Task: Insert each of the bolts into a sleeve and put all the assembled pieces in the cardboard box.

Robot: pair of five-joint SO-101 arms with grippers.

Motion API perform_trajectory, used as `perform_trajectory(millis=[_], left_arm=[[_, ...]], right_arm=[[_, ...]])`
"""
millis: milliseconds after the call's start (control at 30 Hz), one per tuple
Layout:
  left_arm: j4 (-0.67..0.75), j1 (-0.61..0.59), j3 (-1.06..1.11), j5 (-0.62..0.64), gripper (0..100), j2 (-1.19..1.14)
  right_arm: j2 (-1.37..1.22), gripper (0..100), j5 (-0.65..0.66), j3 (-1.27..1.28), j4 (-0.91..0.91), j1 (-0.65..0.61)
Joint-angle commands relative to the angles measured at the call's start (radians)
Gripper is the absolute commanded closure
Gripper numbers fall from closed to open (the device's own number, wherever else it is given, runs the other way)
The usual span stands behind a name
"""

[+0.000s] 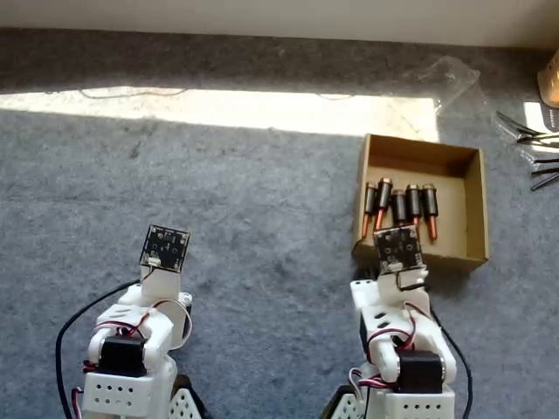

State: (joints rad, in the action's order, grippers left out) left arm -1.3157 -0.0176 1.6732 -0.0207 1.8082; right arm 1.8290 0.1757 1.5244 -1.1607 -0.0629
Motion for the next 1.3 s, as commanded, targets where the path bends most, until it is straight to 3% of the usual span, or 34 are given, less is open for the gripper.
perform_trajectory(millis=[0, 300, 800, 1267], left_arm=[[-0.011, 0.013, 0.022, 0.011, 99, 0.005], [-0.011, 0.013, 0.022, 0.011, 99, 0.005], [-0.011, 0.013, 0.022, 0.011, 99, 0.005], [-0.011, 0.013, 0.022, 0.011, 99, 0.005]], right_arm=[[0.008, 96.1, -0.092, 0.028, 0.018, 0.065], [0.008, 96.1, -0.091, 0.239, 0.096, 0.077], [0.008, 95.8, -0.084, 0.249, -0.085, 0.071], [0.008, 95.9, -0.086, 0.249, -0.085, 0.077]])
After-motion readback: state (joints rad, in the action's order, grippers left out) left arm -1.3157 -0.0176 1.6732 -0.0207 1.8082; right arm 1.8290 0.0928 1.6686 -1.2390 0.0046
